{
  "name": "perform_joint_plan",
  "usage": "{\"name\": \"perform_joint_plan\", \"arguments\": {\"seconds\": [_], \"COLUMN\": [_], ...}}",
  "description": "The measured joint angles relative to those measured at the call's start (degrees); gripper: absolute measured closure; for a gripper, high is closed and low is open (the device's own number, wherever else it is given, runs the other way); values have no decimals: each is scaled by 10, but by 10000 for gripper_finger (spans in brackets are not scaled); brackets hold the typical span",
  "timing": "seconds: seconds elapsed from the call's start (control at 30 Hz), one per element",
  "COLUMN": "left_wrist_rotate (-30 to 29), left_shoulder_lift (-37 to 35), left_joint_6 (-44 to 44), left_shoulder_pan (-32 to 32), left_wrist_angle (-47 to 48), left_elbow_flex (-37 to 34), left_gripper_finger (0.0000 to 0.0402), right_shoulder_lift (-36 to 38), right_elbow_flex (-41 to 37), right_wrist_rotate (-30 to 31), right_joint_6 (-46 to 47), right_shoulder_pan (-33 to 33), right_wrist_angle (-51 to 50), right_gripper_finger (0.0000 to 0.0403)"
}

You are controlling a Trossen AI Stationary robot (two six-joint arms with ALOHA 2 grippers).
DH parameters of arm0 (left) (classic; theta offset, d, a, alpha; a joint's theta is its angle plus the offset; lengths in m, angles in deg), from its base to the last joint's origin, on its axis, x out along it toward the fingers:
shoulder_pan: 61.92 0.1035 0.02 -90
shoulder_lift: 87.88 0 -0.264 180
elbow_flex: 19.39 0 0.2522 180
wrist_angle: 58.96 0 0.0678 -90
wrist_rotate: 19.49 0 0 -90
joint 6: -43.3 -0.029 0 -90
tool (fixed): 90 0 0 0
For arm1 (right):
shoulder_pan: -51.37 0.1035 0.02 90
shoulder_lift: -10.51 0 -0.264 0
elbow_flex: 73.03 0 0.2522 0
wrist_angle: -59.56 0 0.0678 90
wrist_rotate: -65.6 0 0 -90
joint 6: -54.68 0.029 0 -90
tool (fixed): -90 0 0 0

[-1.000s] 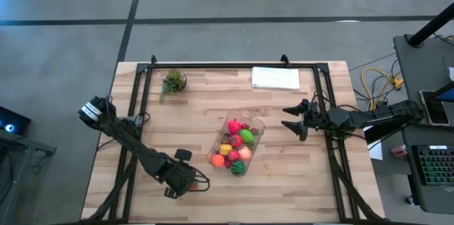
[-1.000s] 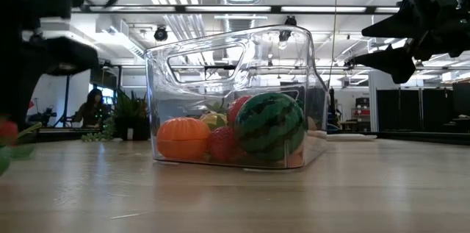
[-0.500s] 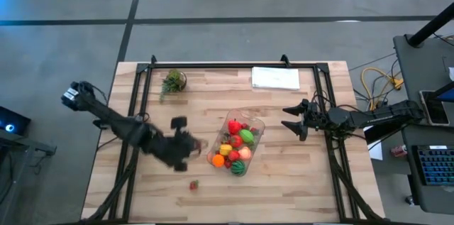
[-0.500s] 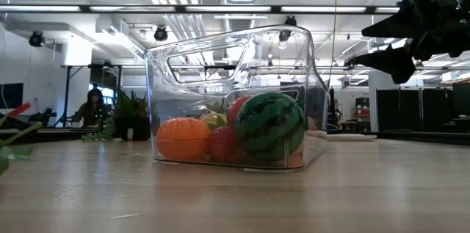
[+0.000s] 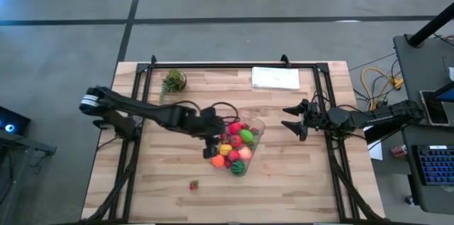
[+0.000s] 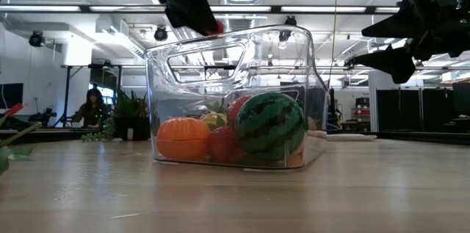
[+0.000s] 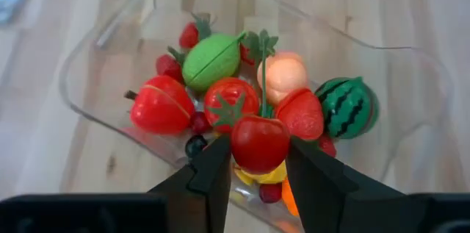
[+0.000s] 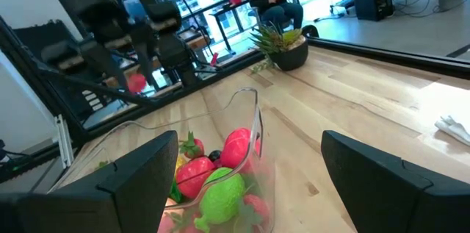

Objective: Pick and placing Produce into tupperware
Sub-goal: Put the red cherry into the transparent bin, then put the red strawberry into the transparent bin

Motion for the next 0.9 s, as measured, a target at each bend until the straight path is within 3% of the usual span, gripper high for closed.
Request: {"name": "perform_joint_plan", "arguments": {"seconds": [0.17,0.33,0.53,0.7,0.77,0.9], "left_wrist_rotate": [14,18,74,83,61,1], "left_shoulder_lift": [47,50,-14,-73,-83,-74], "left_joint_6": [1,1,-4,5,60,266], "left_shoulder_pan": [4,3,-12,-104,-148,-223], "left_wrist_angle": [1,17,173,225,221,212], "left_elbow_flex": [27,40,47,10,-9,-46], "left_gripper_finger": [262,203,156,154,153,153], "right_shoulder_lift": [0,0,0,-1,-1,-1], "right_elbow_flex": [0,0,0,0,0,0], "right_wrist_rotate": [0,0,0,0,0,0], "right_joint_6": [0,0,0,0,0,0], "right_shoulder_pan": [0,0,0,0,0,0], "right_wrist_angle": [0,0,0,0,0,0], "right_gripper_finger": [75,75,75,75,75,75]}}
